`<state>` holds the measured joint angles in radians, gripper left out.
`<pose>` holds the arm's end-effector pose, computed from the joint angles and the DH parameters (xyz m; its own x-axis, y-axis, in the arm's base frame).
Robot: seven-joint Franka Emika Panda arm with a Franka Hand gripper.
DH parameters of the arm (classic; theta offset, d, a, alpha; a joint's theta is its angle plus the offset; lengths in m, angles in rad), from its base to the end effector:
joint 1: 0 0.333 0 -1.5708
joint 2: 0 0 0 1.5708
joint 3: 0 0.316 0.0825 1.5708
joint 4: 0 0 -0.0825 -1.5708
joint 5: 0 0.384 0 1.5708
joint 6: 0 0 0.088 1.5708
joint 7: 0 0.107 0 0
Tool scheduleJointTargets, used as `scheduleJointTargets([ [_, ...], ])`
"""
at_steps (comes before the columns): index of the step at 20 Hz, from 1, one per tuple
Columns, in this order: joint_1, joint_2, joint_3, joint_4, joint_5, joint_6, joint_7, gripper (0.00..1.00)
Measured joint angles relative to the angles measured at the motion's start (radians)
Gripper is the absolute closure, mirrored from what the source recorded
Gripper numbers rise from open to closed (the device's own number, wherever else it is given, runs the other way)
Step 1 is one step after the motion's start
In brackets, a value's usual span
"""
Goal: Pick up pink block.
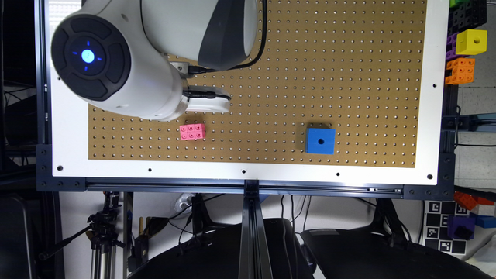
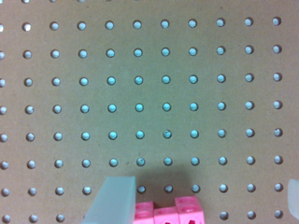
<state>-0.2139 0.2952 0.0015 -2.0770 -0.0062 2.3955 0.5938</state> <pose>0.5745 -0.1240 0.2880 0.6952 -0.7185 0.0215 -0.7185 -0.6955 -0.0098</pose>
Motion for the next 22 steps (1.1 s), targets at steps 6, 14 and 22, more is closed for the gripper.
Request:
scheduleJointTargets([
  [6,0.000,0.002,0.001,0.007,0.0000,0.000,0.000,0.00],
  [14,-0.018,0.110,0.001,0.154,-0.0008,0.000,-0.009,0.00],
  [22,-0.018,0.201,0.008,0.254,-0.0009,-0.009,-0.011,0.00],
])
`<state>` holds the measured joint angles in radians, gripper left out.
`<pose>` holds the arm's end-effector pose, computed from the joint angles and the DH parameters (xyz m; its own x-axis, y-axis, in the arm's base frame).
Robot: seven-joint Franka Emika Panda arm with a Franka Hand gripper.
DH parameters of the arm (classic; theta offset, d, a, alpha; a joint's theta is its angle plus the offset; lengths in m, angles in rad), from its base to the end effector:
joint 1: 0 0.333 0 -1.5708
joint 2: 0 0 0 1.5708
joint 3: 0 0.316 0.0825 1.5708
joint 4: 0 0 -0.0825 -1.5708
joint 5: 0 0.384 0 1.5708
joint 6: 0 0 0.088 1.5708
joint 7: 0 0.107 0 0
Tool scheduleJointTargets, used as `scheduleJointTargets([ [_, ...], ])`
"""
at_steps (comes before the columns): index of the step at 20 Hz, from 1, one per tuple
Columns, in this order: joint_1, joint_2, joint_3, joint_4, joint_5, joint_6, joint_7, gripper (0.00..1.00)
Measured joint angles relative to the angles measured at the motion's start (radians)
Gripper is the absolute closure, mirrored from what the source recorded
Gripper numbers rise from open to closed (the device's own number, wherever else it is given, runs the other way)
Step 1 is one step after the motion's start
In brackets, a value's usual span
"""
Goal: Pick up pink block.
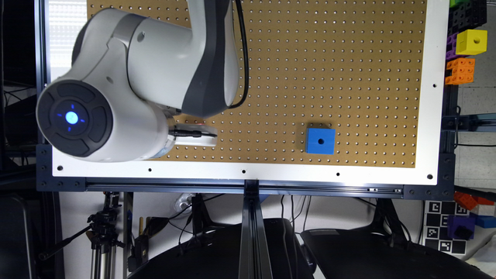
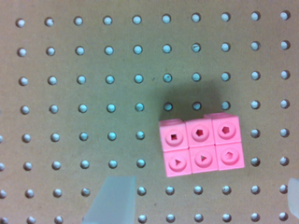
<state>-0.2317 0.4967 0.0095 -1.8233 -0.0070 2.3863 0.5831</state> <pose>0.6391 -0.1449 0.2695 0.6937 -0.7181 0.0557 -0.7174 -0.6958 -0.0360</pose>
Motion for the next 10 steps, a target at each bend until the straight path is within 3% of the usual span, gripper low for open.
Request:
scheduleJointTargets([
  [10,0.000,0.108,0.004,0.029,0.0000,0.051,0.000,0.00],
])
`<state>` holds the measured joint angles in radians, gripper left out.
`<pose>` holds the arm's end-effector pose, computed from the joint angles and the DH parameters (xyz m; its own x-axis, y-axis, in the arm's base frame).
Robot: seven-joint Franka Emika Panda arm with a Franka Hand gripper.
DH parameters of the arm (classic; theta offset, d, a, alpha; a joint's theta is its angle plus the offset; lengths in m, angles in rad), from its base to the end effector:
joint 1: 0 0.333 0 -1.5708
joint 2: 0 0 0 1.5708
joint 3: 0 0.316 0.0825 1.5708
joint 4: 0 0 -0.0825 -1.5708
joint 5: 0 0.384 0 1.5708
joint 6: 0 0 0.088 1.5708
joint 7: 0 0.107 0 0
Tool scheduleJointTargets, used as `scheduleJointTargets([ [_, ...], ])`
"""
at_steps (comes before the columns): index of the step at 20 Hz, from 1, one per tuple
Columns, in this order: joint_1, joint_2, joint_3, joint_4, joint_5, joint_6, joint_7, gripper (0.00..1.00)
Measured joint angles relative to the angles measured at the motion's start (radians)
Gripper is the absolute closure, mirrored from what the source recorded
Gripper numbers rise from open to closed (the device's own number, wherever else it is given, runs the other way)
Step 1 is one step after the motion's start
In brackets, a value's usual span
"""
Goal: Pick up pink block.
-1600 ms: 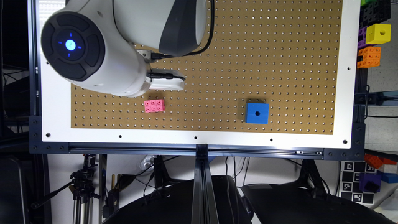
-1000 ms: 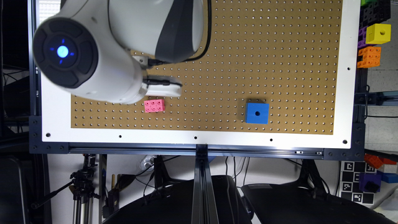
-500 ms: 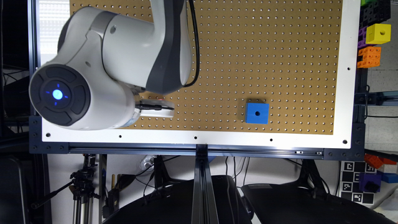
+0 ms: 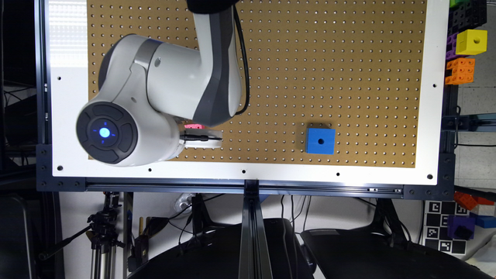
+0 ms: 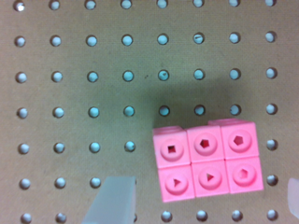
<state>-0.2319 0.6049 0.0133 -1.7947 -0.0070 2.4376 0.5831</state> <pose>0.6440 -0.1438 0.2152 0.6969 -0.7165 0.0302 -0.7162 -0.6975 -0.0233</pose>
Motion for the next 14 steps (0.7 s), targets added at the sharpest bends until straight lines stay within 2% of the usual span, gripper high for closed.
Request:
scheduleJointTargets([
  [3,0.000,0.016,0.000,0.007,0.0000,0.009,0.000,0.00],
  [14,0.000,0.018,0.006,0.006,0.0000,0.008,0.000,0.00],
])
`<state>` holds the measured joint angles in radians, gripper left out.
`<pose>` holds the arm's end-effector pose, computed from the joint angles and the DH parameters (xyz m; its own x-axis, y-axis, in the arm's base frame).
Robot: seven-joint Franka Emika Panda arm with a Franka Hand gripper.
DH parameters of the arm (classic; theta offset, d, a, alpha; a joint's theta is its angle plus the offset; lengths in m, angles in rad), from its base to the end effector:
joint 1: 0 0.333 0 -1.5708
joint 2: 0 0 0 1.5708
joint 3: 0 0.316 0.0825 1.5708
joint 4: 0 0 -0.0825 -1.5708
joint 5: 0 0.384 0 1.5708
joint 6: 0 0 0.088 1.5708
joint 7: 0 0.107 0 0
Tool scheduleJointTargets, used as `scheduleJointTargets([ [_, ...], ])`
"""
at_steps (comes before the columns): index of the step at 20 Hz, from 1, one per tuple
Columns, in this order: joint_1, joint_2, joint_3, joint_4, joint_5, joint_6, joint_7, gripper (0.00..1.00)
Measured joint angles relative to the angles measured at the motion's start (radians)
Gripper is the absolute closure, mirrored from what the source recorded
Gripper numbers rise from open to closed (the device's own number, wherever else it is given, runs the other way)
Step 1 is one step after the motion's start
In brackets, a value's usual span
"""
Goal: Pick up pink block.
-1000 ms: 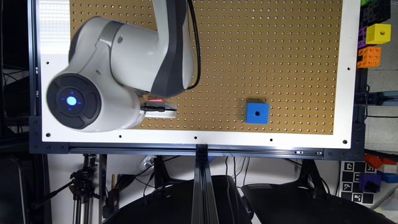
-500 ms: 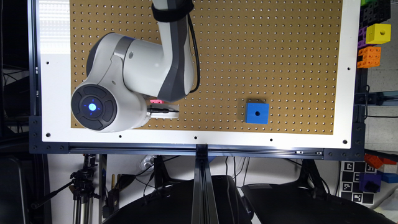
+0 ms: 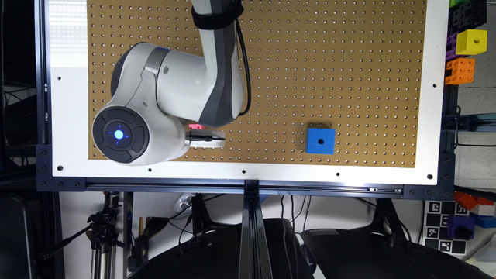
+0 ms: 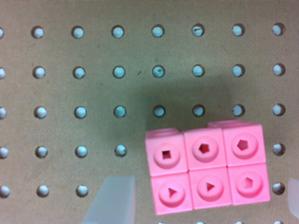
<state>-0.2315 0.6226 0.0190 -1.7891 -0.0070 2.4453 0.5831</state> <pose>0.6453 -0.1402 0.2065 0.7005 -0.7132 0.0246 -0.7128 -0.7010 -0.0239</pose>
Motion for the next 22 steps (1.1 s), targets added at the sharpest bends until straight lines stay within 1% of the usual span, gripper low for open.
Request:
scheduleJointTargets([
  [2,0.000,0.013,0.000,-0.002,0.0000,0.004,0.000,0.00],
  [4,0.000,0.049,0.000,-0.002,0.0000,0.032,0.000,0.00],
  [5,0.000,0.053,-0.001,0.001,-0.0024,0.039,0.001,0.00],
  [7,-0.001,0.055,-0.001,0.001,-0.0025,0.042,0.001,0.00],
  [8,-0.001,0.054,-0.001,0.001,-0.0024,0.042,0.001,1.00],
  [18,-0.001,0.053,-0.001,0.001,-0.0024,0.041,0.001,1.00],
  [22,-0.001,0.037,-0.001,0.001,-0.0024,0.032,0.001,1.00],
])
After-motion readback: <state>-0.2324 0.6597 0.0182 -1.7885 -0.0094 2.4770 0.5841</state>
